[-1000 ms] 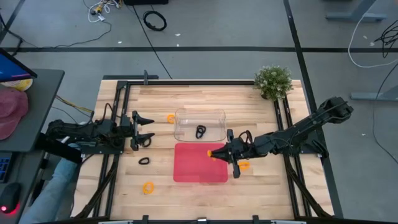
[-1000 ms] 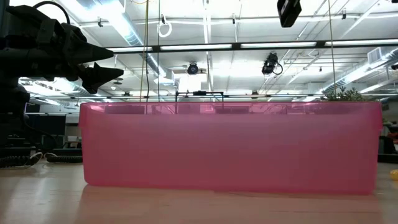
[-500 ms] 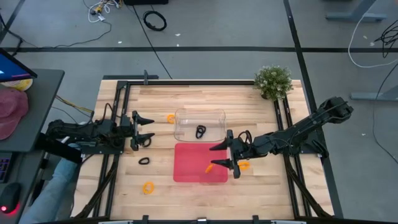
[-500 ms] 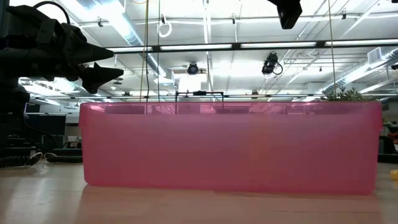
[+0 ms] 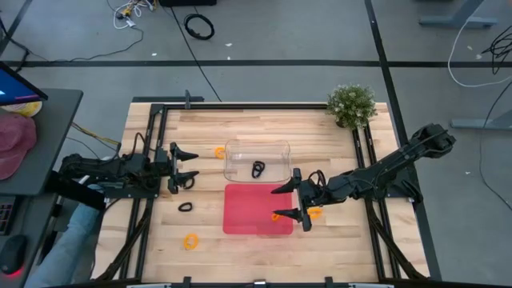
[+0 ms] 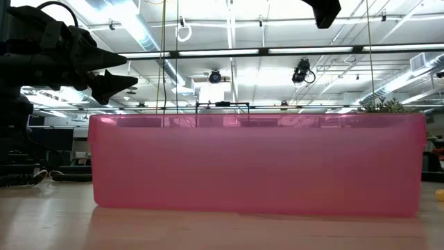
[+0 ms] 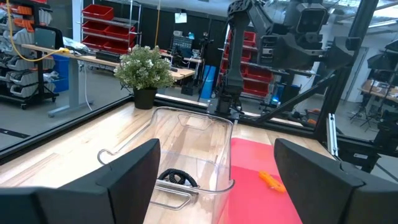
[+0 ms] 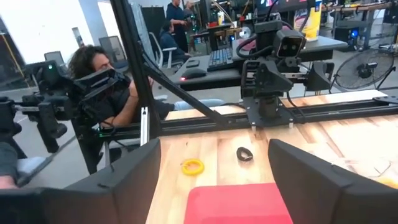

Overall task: Sort spring keychains
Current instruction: Put the yellow spring keychain into the red bin

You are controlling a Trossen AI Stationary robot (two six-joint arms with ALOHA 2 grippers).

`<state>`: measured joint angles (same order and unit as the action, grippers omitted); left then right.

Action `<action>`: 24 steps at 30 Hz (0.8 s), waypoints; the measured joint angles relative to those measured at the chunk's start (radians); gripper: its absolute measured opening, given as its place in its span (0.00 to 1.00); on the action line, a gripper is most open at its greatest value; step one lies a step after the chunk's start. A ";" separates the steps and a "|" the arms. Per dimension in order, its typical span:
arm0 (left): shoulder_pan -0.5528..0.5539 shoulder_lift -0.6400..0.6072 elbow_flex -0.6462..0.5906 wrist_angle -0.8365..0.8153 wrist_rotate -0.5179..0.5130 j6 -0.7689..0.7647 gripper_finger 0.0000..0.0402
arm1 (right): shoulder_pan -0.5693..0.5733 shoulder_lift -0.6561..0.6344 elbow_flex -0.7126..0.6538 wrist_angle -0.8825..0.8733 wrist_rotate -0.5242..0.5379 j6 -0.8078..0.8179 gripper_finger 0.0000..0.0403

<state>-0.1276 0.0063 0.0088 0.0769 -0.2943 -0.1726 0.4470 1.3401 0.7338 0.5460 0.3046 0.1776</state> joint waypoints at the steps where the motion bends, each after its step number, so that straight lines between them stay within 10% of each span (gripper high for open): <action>1: 0.000 0.000 0.000 0.000 0.000 0.000 0.80 | 0.004 -0.010 0.001 -0.017 0.000 -0.001 0.72; 24: 0.000 0.000 0.000 0.000 0.000 0.000 0.80 | 0.110 -0.119 0.001 -0.881 0.000 0.576 0.60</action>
<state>-0.1276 0.0063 0.0088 0.0772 -0.2943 -0.1726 0.5568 1.2213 0.7353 -0.3351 0.3041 0.7539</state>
